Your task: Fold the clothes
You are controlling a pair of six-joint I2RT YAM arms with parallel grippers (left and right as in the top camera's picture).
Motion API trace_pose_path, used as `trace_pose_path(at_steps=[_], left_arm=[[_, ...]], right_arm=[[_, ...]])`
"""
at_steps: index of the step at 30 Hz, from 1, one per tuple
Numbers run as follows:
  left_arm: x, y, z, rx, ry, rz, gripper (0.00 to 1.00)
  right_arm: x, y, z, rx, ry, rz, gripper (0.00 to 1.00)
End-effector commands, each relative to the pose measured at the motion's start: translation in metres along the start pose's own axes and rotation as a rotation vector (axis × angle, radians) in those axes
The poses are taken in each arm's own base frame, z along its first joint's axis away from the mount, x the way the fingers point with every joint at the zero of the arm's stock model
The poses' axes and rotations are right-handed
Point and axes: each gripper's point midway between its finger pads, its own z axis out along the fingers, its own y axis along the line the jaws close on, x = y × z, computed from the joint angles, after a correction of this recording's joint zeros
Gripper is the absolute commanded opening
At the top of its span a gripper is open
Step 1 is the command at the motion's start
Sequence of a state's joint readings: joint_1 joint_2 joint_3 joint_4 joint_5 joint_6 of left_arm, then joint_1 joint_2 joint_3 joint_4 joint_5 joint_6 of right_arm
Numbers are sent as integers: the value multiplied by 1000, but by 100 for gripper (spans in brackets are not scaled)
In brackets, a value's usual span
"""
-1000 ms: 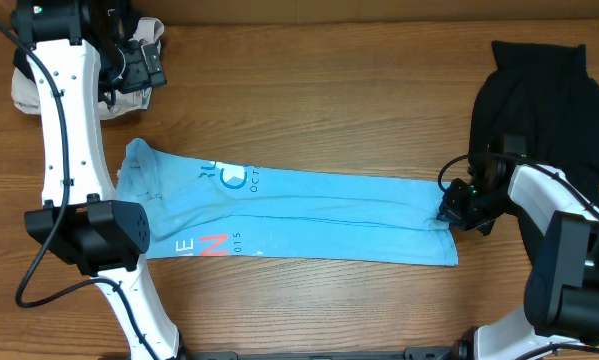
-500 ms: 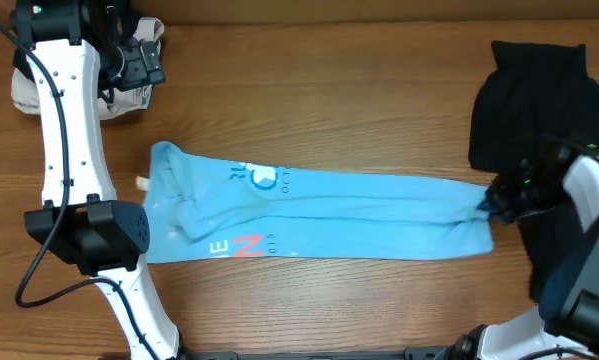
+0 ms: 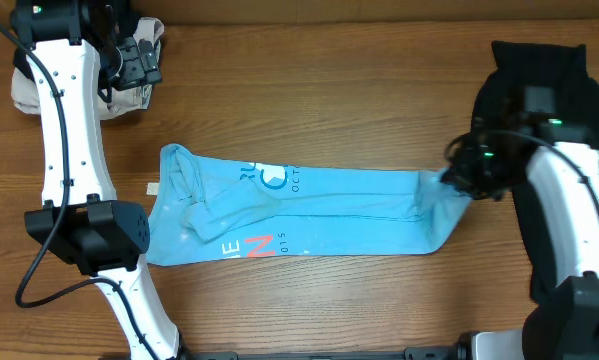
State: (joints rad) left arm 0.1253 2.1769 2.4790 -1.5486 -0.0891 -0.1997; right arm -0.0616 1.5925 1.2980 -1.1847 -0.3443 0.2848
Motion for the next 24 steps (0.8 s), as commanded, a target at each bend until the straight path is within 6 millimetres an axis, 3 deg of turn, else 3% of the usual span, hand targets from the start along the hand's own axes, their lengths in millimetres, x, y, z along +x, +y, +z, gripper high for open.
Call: trace_pose_path(at_steps=[1,7,16,21,24], left_arm=[[-5,3,-15,-6,-45,16,100],[-5,2,-14,-6,-42,17,100],[-5,3,-14,-6,-43,17,100],[-5,2,-13,-6,-42,17,100],[-5,2,-12,-6,-41,18,100]], right_arm=[[16,48,7,-42,3,-85,4],[45,110,38,-86,29,-206,4],[89,163,102,-120,130,-324,5],[109,198,97,-263,167,-475,18],[110,203,84,-263,163,-522,31]])
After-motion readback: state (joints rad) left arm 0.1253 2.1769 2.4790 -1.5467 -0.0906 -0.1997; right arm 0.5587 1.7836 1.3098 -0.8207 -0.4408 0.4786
